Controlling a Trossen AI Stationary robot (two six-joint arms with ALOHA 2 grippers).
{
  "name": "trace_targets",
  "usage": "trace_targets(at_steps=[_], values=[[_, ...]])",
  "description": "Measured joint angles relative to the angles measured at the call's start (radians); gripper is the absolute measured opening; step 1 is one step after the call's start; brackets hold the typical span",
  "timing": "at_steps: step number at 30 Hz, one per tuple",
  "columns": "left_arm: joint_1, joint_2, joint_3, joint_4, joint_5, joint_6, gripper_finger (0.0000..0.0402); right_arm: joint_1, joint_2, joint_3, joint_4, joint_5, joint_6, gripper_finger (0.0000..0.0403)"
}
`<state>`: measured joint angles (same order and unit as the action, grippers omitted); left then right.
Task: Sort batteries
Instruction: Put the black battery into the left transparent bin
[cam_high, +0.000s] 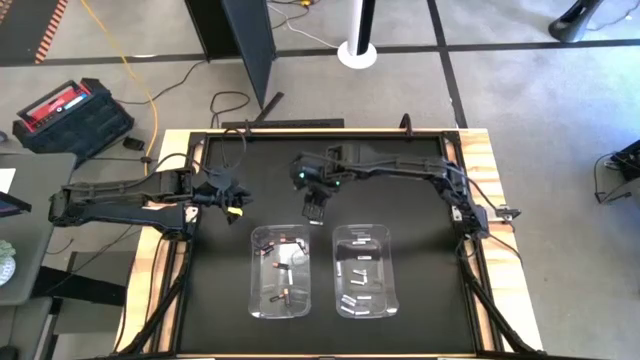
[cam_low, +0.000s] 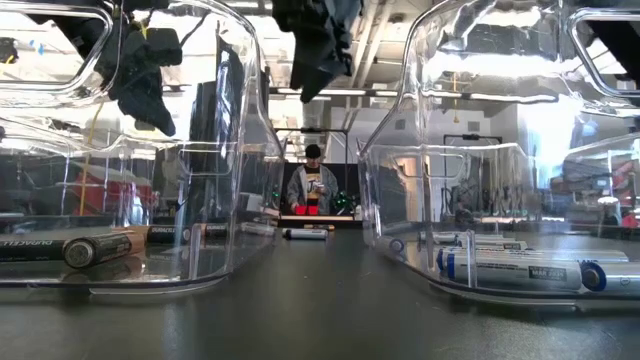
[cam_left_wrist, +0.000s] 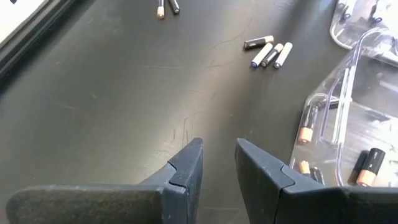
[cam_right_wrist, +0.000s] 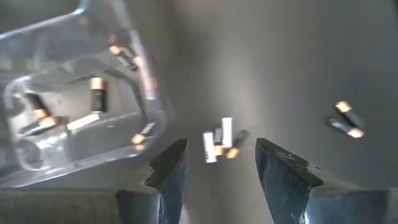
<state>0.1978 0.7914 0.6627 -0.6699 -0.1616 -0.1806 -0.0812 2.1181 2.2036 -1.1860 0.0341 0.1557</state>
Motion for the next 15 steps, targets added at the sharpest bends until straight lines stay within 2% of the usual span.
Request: trace_targets(at_steps=[7,11,15], values=[[0.0,0.0,0.0,0.001,0.0,-0.016,0.0091,-0.096,0.009,-0.039,0.022,-0.028,-0.125,0.0202],[0.0,0.0,0.0,0.003,-0.001,-0.032,0.0091,-0.168,0.01,-0.093,0.107,-0.102,-0.186,0.0202],[0.0,0.0,0.0,0.003,-0.002,-0.04,0.0091,-0.235,0.014,-0.157,0.183,-0.108,-0.247,0.0202]])
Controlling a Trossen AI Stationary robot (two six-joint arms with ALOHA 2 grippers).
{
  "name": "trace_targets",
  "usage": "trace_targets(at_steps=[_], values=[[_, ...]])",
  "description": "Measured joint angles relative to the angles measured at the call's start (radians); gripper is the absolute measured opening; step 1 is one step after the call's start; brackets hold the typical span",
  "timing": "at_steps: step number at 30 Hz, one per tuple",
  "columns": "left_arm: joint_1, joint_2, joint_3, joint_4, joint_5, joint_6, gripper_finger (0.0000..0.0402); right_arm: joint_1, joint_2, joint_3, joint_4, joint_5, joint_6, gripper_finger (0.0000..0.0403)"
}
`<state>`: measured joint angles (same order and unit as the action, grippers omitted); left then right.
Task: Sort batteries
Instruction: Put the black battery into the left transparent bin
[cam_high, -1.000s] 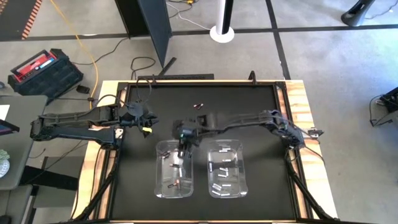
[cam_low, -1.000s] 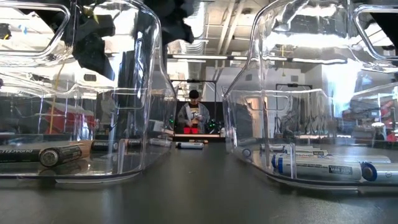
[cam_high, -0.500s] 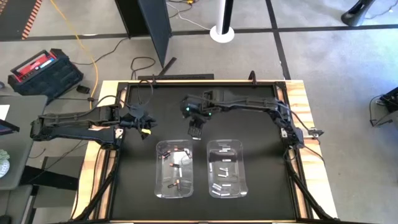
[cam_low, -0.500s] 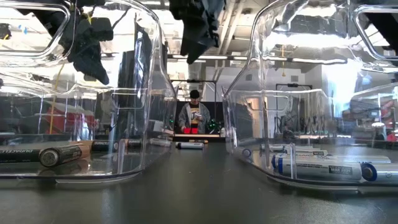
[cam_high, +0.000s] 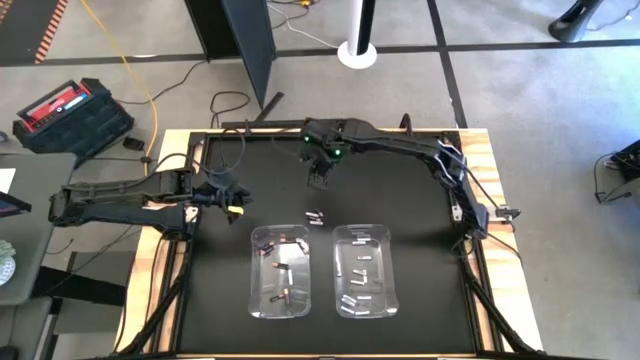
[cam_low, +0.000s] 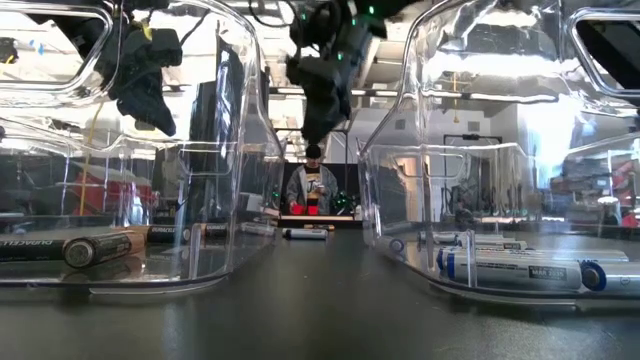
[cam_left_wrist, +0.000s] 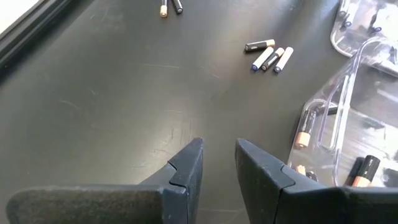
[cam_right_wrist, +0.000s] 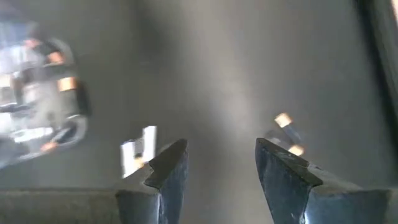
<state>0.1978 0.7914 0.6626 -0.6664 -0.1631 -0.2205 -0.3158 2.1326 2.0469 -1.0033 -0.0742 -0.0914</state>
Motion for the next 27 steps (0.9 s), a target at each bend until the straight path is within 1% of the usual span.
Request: trace_targets(at_steps=[3,6,10,15,19,21,24,27], values=[[0.0,0.0,0.0,0.005,0.0,-0.012,0.0091,-0.048,0.0,-0.037,0.06,-0.001,-0.056,0.0202],[0.0,0.0,0.0,0.007,-0.001,-0.012,0.0091,-0.082,0.011,-0.071,0.157,-0.001,-0.156,0.0202],[0.0,0.0,0.0,0.008,-0.002,-0.013,0.0091,-0.102,0.074,-0.076,0.18,-0.002,-0.228,0.0202],[0.0,0.0,0.0,0.011,-0.002,-0.013,0.0091,-0.105,0.183,-0.047,0.158,-0.003,-0.275,0.0202],[-0.001,0.0,0.0,0.012,-0.002,-0.03,0.0091,-0.104,0.237,-0.002,0.156,0.002,-0.284,0.0202],[-0.001,0.0,0.0,0.012,-0.002,-0.04,0.0091,-0.104,0.248,0.024,0.142,0.026,-0.288,0.0202],[-0.001,0.0,0.0,0.011,-0.002,-0.042,0.0091,-0.111,0.247,0.038,0.154,0.027,-0.309,0.0202],[-0.001,0.0,0.0,0.011,-0.004,-0.042,0.0091,-0.119,0.247,0.04,0.117,0.027,-0.311,0.0202]])
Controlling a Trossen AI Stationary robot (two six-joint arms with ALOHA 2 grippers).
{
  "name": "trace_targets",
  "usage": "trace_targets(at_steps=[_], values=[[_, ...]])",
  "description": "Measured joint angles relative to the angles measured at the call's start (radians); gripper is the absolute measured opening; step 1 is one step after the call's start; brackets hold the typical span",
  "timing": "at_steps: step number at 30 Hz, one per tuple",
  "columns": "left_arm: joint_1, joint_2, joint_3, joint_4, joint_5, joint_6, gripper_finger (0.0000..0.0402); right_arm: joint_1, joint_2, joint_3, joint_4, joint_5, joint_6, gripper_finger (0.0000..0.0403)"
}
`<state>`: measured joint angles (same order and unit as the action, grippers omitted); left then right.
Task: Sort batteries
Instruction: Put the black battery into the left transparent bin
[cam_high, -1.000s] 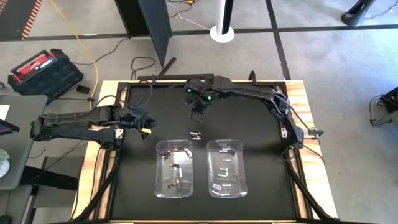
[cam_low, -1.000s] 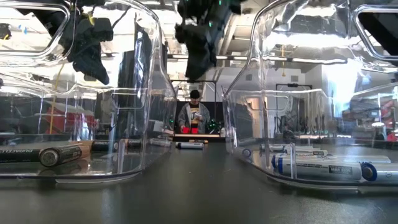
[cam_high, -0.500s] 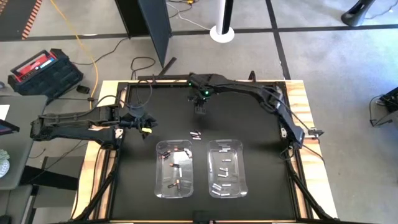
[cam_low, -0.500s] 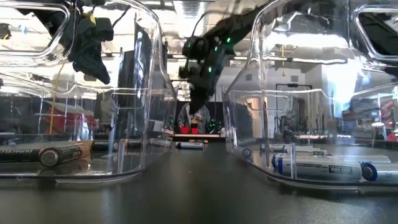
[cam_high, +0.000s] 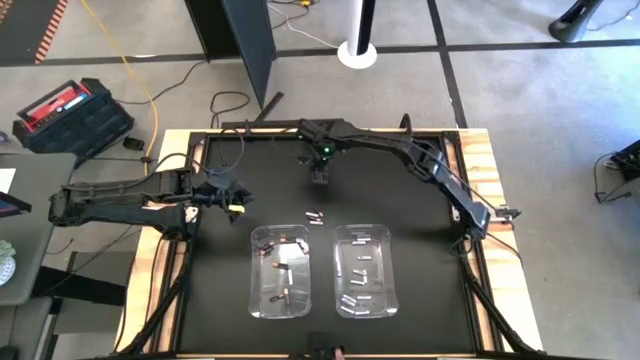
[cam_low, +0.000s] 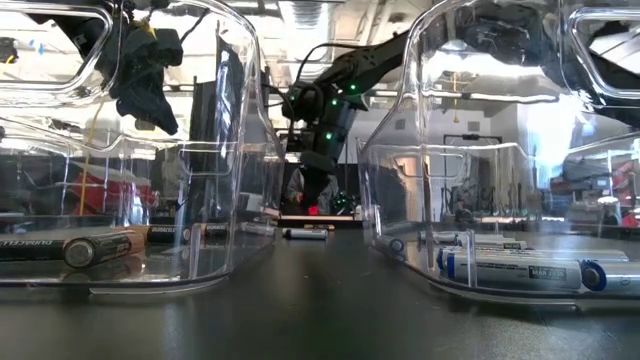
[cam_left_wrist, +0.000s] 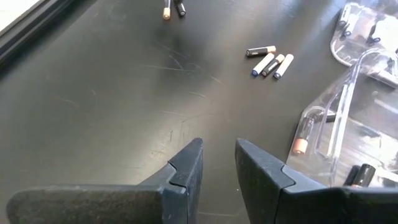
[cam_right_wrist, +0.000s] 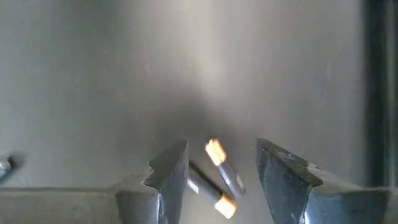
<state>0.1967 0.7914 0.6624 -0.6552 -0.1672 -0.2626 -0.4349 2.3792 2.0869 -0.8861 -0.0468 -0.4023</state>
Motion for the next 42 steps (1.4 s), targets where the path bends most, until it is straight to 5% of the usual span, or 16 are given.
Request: trace_targets(at_steps=[33,42], values=[[0.0,0.0,0.0,0.0,-0.028,-0.049,0.0091,-0.025,0.048,-0.025,-0.035,0.046,-0.066,0.0172],[0.0,0.0,0.0,-0.004,-0.028,-0.049,0.0091,-0.023,0.046,-0.029,-0.035,0.045,-0.077,0.0125]])
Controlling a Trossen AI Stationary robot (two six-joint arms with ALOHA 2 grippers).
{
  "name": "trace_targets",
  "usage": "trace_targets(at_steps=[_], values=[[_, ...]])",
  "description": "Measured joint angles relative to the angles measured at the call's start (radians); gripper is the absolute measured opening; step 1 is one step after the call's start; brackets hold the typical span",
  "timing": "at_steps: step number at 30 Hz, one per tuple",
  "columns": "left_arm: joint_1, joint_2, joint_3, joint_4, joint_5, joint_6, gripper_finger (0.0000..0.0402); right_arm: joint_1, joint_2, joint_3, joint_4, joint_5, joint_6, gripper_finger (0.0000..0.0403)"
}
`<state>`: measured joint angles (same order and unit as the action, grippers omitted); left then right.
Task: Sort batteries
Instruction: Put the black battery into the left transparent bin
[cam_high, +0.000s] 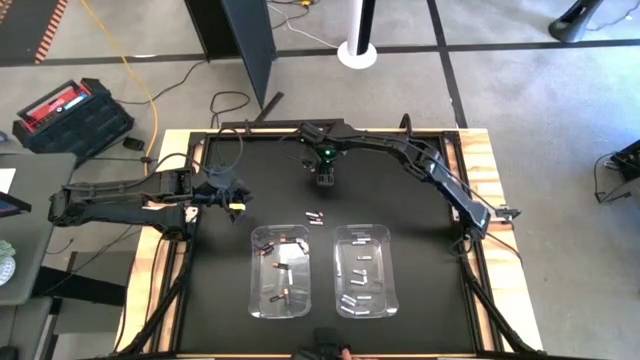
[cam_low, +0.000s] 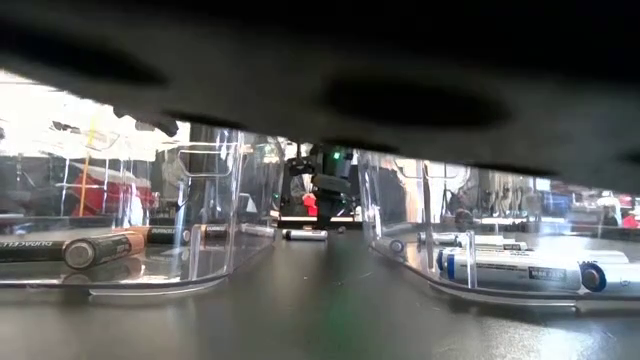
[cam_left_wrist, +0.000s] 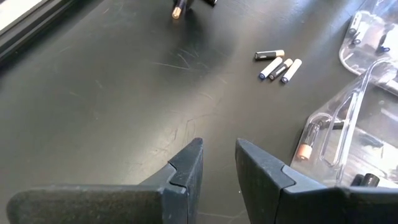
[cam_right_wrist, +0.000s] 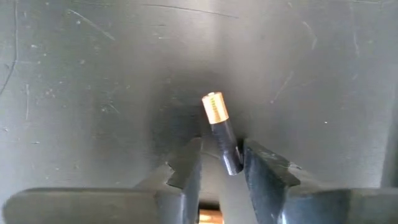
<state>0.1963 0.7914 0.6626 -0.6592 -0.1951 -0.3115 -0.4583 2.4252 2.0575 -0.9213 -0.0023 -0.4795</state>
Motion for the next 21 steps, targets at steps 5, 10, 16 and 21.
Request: trace_targets(at_steps=[5,10,16,21], values=[[0.0,0.0,0.0,-0.003,0.0,0.0,0.0091,-0.007,0.0,0.0,-0.001,-0.001,0.0,0.009],[0.0,0.0,0.0,-0.003,0.0,0.0,0.0091,-0.008,0.0,0.0,-0.001,-0.002,0.006,0.0083],[0.0,0.0,0.0,-0.004,0.0,0.0,0.0091,-0.008,0.001,0.0,-0.007,-0.002,0.035,0.0082],[0.0,0.0,0.0,-0.004,0.0,0.0,0.0091,-0.013,-0.015,-0.001,-0.077,0.001,0.083,0.0078]])
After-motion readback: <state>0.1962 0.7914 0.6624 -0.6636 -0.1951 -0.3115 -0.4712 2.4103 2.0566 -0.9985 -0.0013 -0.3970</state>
